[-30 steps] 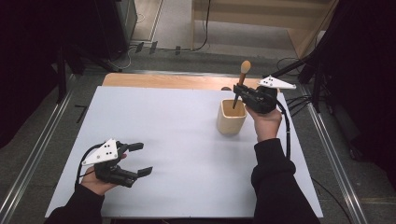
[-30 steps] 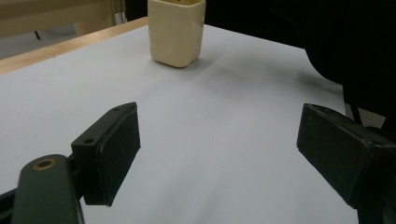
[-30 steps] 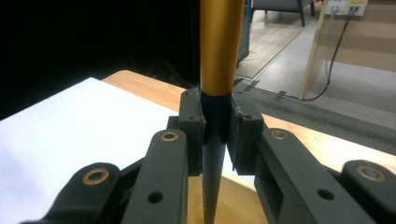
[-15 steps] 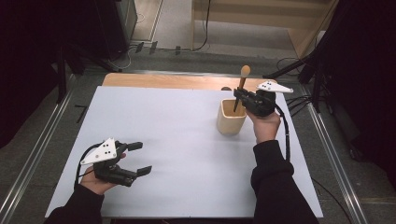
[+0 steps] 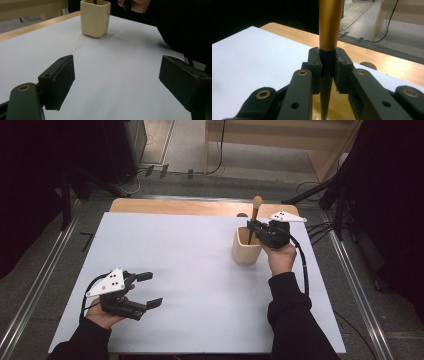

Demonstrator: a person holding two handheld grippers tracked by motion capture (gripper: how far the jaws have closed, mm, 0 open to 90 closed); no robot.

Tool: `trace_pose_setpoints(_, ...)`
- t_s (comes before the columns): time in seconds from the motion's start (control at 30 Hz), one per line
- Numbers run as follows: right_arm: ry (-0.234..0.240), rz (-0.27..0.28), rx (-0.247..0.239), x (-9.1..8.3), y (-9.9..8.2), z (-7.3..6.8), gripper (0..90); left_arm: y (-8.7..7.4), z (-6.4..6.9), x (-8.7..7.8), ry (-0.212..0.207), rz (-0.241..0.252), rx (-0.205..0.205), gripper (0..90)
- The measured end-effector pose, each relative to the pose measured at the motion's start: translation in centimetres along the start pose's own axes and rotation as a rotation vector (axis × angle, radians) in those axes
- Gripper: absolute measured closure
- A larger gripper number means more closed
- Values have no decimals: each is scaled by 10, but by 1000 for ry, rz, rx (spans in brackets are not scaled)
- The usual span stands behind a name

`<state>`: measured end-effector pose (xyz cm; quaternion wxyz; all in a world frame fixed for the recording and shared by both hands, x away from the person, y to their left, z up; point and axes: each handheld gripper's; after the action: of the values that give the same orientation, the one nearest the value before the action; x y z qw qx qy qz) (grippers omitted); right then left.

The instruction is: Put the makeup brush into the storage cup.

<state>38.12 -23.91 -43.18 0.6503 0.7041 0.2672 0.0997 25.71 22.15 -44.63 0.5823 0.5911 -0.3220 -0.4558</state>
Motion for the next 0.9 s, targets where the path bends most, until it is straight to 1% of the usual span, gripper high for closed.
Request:
trace_pose_setpoints(0.13,3,1,2,0,0,-1,783,0,0,-1,-2,2,2,142)
trace_pose_setpoints(0.2,20,5,2,0,0,-1,760,0,0,-1,-2,2,0,142)
trace_pose_setpoints(0.23,35,26,-4,-1,1,-1,590,0,0,0,-3,3,1,142)
trace_pose_setpoints(0.27,42,62,-10,-1,2,-1,439,0,0,-1,-4,5,3,142)
trace_pose_setpoints(0.3,29,83,-3,-1,3,-1,325,0,0,-1,-4,5,4,142)
trace_pose_setpoints(0.33,19,94,9,-2,5,-2,254,0,0,-1,-4,4,4,142)
trace_pose_setpoints(0.37,20,105,14,-3,6,-2,203,0,0,-1,-3,4,4,142)
trace_pose_setpoints(0.4,22,102,25,-4,7,-1,159,0,0,-1,-3,5,3,142)
trace_pose_setpoints(0.43,14,97,28,-4,7,-1,142,0,0,-1,-3,5,3,142)
trace_pose_setpoints(0.47,16,82,19,-4,6,-1,140,0,0,-1,-3,6,4,142)
trace_pose_setpoints(0.53,0,59,16,-3,5,0,124,1,0,-1,-4,3,6,142)
trace_pose_setpoints(0.57,3,55,20,-3,4,0,106,1,0,-1,-4,5,5,142)
trace_pose_setpoints(0.63,11,54,26,-3,4,0,102,1,1,-1,-3,8,4,142)
trace_pose_setpoints(0.77,17,51,16,-3,5,-2,102,1,0,-1,0,10,2,142)
trace_pose_setpoints(0.83,20,39,11,-4,4,-2,108,1,0,-2,0,8,1,142)
trace_pose_setpoints(0.9,13,32,9,-4,4,-2,108,1,0,-2,-1,8,0,142)
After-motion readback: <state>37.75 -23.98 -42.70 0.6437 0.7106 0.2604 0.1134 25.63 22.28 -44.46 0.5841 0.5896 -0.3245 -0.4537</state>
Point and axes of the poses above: each handheld gripper's, and its own axes: x roughly forward along the jaws, y roughly out of its top, z roughly to its right, and after that the axes turned 12 degrees about z, right-handed
